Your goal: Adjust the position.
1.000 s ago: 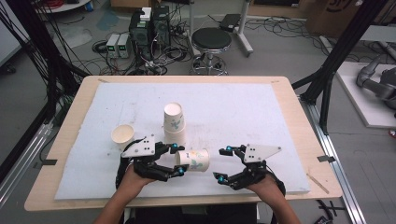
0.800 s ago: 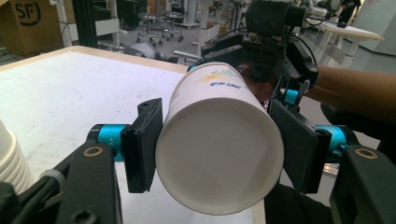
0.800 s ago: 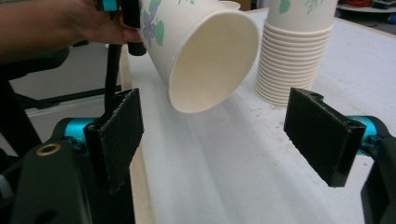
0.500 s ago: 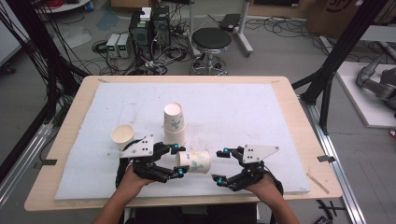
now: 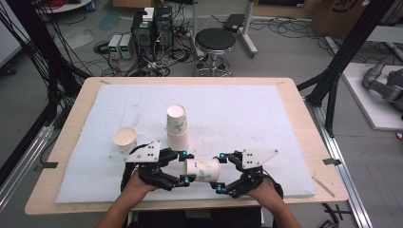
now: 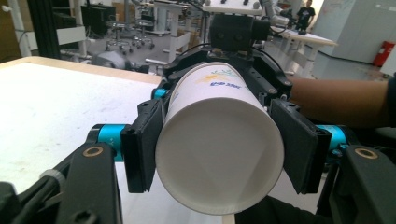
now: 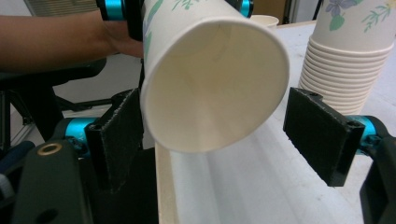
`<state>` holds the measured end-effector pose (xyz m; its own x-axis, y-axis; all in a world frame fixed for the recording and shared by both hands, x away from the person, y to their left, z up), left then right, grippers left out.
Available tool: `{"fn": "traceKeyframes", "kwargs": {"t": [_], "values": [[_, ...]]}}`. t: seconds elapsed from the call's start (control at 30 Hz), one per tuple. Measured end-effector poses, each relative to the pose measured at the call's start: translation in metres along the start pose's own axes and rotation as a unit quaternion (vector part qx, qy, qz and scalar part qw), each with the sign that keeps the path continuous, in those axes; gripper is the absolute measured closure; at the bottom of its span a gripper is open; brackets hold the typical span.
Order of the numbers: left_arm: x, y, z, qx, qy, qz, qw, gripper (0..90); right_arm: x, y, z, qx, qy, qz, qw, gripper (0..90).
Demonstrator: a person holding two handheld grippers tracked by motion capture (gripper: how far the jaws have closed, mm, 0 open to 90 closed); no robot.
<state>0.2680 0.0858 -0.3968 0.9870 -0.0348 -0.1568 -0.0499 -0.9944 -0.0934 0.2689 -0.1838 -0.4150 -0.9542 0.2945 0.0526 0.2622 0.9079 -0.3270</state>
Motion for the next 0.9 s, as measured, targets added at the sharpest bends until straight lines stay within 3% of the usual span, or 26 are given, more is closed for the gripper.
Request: {"fn": "traceKeyframes", "kwargs": {"t": [0.1,0.4,0.7,0.9], "values": [[0.0,0.0015,0.0005,-0.001,-0.001,0.003,1.0,37.0,-0.0007,-0.0012,-0.0003,-0.012,0.005,-0.011,0.9999,26.5],[0.0021,0.0011,0.0027,-0.019,-0.011,0.01,0.9997,36.9,-0.0043,-0.0063,0.0005,-0.033,0.021,-0.026,0.9989,31.7],[0.0032,0.0008,0.0045,-0.023,-0.02,0.012,0.9994,36.8,-0.0056,-0.0076,0.0002,-0.038,0.027,-0.026,0.9986,35.5],[0.0007,0.0027,0.0026,0.005,-0.03,0.002,0.9995,16.5,-0.0069,-0.0072,0.0015,-0.018,0.032,-0.022,0.9991,35.6]]}}
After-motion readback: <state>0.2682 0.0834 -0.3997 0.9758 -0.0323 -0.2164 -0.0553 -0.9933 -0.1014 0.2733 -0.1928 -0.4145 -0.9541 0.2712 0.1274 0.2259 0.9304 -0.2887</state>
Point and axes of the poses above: each handheld gripper's, and its own axes: y roughly forward along the jaws, z roughly out of its underside, x roughly to its left, the point moved 2 cm from there along y, roughly forward along the jaws, and after that the axes turned 8 degrees about z, right-handed, at the moved point
